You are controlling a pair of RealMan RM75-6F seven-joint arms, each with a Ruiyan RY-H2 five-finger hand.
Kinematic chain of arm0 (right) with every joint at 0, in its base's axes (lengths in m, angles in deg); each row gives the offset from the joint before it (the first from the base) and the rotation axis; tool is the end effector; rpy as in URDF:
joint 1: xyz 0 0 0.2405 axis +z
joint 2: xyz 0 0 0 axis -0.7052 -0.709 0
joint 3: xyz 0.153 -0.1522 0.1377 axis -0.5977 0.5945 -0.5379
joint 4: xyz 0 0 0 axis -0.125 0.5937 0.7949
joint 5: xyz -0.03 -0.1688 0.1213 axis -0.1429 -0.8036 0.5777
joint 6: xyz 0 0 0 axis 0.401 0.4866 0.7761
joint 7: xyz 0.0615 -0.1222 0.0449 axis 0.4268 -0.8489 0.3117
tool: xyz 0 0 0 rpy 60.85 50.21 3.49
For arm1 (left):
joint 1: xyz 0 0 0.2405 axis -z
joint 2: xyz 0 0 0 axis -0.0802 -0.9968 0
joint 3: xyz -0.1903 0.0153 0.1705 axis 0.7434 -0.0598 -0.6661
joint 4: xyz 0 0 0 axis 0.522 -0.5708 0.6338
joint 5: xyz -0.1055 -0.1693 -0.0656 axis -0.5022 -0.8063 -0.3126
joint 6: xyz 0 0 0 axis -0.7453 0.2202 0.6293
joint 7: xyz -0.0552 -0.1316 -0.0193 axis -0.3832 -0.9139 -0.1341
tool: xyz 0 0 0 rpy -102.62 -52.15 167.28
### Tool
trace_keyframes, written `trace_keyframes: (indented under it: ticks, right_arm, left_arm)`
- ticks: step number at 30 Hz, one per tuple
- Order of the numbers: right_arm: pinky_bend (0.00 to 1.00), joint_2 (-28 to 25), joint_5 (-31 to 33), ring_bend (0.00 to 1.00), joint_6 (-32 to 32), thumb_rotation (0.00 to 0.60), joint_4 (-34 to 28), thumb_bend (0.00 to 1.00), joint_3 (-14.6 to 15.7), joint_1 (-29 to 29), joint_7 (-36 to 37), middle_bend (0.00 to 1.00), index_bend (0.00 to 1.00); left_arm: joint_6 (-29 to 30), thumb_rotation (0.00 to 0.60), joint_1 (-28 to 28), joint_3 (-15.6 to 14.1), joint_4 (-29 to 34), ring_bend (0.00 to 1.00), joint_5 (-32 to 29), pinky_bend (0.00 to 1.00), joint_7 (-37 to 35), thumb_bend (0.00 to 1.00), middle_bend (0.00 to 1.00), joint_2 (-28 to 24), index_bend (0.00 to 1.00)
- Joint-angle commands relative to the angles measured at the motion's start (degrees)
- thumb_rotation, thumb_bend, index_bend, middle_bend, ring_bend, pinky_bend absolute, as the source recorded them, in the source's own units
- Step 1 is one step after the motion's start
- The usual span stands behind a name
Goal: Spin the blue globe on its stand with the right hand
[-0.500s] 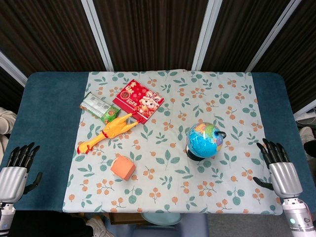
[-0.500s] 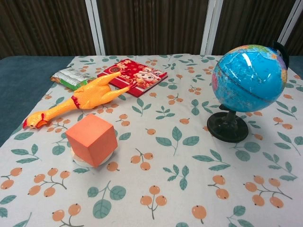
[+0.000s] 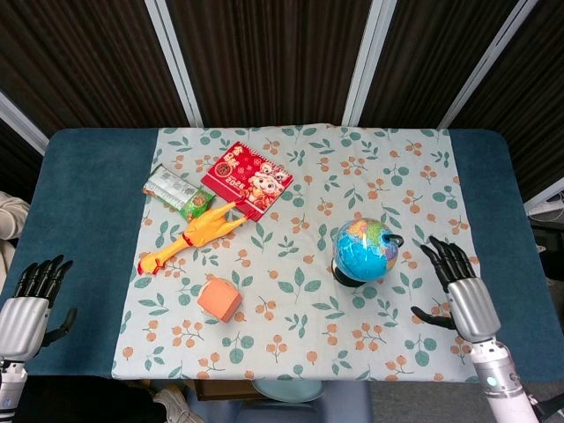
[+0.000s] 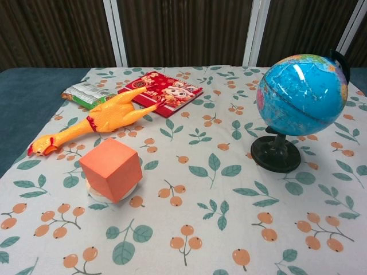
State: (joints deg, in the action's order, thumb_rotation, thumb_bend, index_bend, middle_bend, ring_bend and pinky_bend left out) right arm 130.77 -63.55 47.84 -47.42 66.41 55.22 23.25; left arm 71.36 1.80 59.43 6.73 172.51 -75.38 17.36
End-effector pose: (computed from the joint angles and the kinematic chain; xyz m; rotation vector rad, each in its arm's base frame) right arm -0.2514 -0.2073 0.1047 1.4901 -0.9576 1.2525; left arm -0.3069 0.1836 0.1477 -1.4726 -0.8542 -0.9103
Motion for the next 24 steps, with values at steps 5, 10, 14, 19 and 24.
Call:
trace_keyframes:
  ticks: [5,10,14,19,24]
  right_arm:
    - [0.00,5.27,2.07,0.00,-4.43,0.600,-6.68,0.16,-5.51,6.29,-4.03,0.00,0.00]
    - [0.00,8.72,4.19,0.00,-6.11,0.600,-7.84,0.15,-7.20,8.66,-8.67,0.00,0.00]
    - [0.00,10.63,6.53,0.00,-6.98,0.600,-7.68,0.15,-8.59,10.11,-11.19,0.00,0.00]
    - [0.00,11.41,9.32,0.00,-7.57,0.600,-6.70,0.15,-9.68,10.93,-12.02,0.00,0.00]
    - [0.00,10.83,11.11,0.00,-7.97,0.600,-5.94,0.15,-9.72,11.09,-12.15,0.00,0.00]
  left_arm:
    - [-0.36,0.600,0.12,-0.44,-0.14,0.00,0.42,0.00,-1.37,0.42,0.00,-0.79,0.03]
    - [-0.15,0.600,-0.14,-0.52,0.43,0.00,0.22,0.00,-1.99,0.42,0.00,-1.44,0.03]
    - [0.88,0.600,-0.37,-0.61,-0.02,0.00,1.11,0.00,-2.50,0.42,0.00,-1.33,0.03]
    - [0.56,0.600,-0.49,-0.69,0.24,0.00,0.61,0.00,-2.57,0.42,0.00,-1.62,0.03]
    - [0.25,0.600,-0.38,-0.73,0.38,0.00,0.54,0.00,-2.37,0.41,0.00,-1.71,0.03]
